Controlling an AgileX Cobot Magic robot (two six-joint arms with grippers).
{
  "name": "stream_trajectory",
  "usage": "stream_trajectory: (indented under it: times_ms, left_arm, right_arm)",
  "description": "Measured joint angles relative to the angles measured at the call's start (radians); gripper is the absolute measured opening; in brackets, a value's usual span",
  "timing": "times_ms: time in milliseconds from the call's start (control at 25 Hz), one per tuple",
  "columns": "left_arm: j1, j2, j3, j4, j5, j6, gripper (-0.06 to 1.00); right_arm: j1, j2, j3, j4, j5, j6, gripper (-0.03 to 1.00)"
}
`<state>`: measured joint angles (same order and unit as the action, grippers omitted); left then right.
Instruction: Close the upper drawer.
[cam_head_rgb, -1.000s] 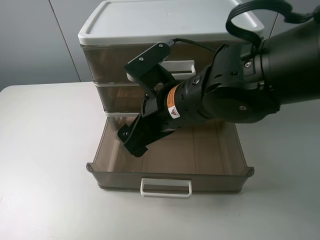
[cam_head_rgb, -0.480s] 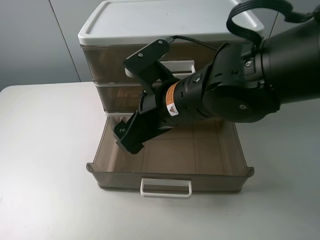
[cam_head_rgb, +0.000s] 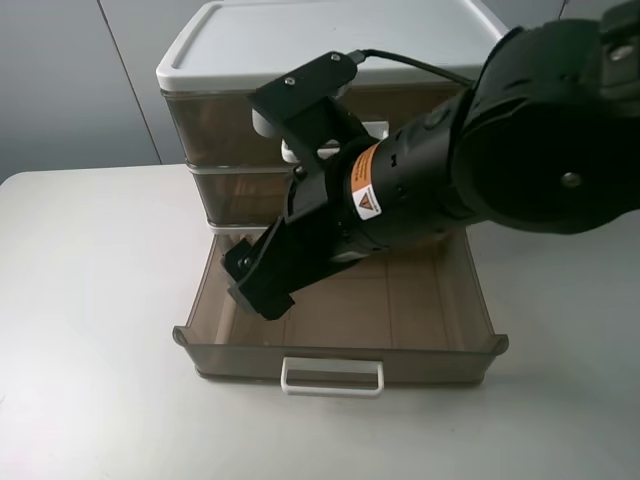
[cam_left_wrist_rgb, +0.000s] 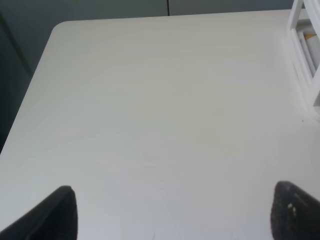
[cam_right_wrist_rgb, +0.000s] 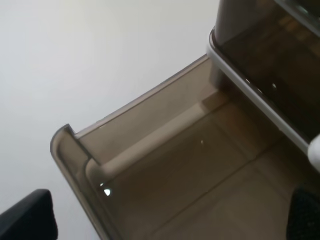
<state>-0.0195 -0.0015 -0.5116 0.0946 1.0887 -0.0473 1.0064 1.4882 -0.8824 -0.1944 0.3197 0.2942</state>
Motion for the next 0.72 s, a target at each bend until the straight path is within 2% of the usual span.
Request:
stream_trajectory:
  times_ms: [240, 400, 720]
  left_arm:
    - [0.0, 0.0, 0.0, 0.0, 0.0, 0.0, 0.74]
    - [0.0, 0.0, 0.0, 0.0, 0.0, 0.0, 0.74]
    - [0.0, 0.0, 0.0, 0.0, 0.0, 0.0, 0.74]
  right_arm:
    - [0.0, -0.173, 0.0, 0.024, 0.218, -0.025, 0.7]
    - [0.0, -0.333, 0.005, 0.02, 0.314, -0.027, 0.7]
    - [0.0, -0.754, 0.177, 0.0, 0.503, -0.029, 0.7]
